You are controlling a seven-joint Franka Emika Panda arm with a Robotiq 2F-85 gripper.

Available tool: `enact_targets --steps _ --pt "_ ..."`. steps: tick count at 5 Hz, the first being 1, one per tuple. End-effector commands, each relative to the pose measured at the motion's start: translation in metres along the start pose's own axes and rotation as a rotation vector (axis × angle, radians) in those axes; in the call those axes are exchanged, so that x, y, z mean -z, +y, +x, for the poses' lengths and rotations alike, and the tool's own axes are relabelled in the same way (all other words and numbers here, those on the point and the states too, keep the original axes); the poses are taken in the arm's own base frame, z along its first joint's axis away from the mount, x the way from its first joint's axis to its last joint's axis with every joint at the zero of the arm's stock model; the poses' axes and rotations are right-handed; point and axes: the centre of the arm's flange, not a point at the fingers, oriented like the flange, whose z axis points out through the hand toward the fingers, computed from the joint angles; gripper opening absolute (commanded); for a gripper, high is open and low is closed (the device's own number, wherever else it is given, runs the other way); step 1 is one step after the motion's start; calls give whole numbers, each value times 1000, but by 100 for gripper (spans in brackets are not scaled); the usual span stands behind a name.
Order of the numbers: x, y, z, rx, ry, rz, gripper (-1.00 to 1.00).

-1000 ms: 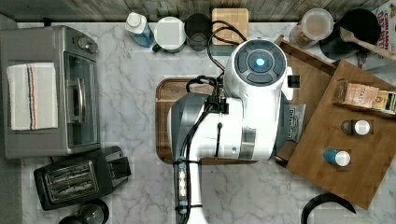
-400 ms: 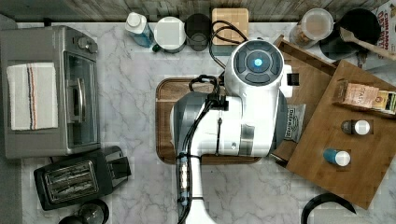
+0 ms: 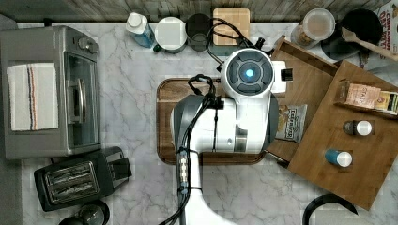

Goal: Close the drawer.

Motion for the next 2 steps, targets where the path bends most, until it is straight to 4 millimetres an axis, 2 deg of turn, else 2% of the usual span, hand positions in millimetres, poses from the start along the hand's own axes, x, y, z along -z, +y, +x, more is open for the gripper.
enact_targets --steps 1,2 --pt "-46 -42 -8 54 57 16 -100" --pt "-50 -56 -9 42 84 21 -100"
